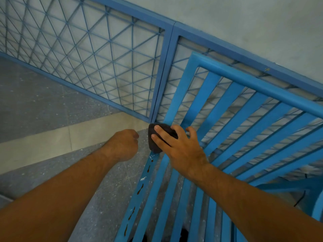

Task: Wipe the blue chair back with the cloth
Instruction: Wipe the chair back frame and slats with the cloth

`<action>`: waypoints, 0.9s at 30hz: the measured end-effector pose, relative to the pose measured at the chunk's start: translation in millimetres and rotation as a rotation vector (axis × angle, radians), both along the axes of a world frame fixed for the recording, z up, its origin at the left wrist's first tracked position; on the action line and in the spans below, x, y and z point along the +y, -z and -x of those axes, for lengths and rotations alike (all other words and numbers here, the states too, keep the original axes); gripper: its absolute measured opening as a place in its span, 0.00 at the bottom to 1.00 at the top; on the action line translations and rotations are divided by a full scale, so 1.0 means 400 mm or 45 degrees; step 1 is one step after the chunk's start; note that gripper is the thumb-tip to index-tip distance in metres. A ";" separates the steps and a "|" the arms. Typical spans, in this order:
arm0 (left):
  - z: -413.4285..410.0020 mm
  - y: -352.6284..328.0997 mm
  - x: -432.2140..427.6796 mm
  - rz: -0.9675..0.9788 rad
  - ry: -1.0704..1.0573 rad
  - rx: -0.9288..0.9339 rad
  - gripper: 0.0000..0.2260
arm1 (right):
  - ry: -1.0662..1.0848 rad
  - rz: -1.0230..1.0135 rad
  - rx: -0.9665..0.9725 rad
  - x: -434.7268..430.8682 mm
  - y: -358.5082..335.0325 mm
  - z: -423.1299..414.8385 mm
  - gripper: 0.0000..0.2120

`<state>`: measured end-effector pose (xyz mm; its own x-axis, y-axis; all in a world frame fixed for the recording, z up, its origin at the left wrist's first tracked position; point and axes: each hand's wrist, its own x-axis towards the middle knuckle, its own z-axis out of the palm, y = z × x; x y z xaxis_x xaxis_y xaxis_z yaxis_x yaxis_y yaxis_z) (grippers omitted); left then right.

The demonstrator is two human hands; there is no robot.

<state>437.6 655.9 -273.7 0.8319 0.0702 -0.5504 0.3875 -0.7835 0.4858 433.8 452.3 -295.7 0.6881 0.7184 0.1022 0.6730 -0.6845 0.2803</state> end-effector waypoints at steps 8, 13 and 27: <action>0.011 0.007 0.014 0.013 -0.042 0.009 0.16 | 0.017 -0.343 0.289 0.012 0.047 0.030 0.40; 0.015 0.008 0.009 0.011 -0.091 -0.009 0.16 | 0.014 -0.383 0.580 0.017 0.073 0.083 0.39; 0.034 0.016 0.006 0.046 -0.108 -0.005 0.15 | 0.096 -0.541 1.019 0.050 0.063 0.208 0.33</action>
